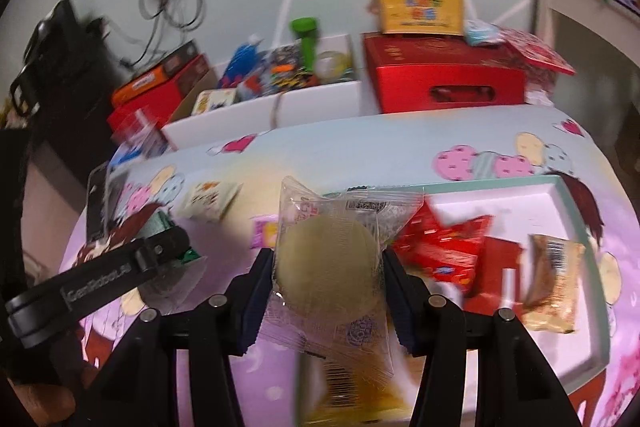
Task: Organize snacks
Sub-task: 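Carry both bags over the tray and open both grippers to release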
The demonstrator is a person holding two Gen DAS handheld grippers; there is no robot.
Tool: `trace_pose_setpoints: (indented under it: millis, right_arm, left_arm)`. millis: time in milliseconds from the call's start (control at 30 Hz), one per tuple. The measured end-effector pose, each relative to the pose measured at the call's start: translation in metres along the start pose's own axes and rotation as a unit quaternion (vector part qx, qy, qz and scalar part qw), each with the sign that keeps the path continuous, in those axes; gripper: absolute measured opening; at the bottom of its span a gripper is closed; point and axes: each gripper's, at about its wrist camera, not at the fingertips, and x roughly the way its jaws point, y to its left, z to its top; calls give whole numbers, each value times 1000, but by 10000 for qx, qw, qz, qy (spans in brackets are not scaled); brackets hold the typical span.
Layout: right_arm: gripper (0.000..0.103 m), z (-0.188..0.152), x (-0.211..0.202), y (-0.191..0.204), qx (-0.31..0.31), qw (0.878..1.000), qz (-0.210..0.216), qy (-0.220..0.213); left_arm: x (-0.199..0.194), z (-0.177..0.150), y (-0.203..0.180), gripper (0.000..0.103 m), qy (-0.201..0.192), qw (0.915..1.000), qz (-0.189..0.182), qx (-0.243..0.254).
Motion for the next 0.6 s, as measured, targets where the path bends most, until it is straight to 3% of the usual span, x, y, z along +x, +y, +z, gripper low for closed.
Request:
trace_pose_setpoints:
  millis: [233, 600]
  right_arm:
    - [56, 5, -5, -66, 658, 9974, -292, -68]
    - [56, 0, -6, -138, 1268, 9888, -780, -21]
  left_arm:
    - [-3, 1, -56, 65, -15, 9981, -157, 588]
    - [12, -11, -144, 65, 182, 9882, -404, 1466]
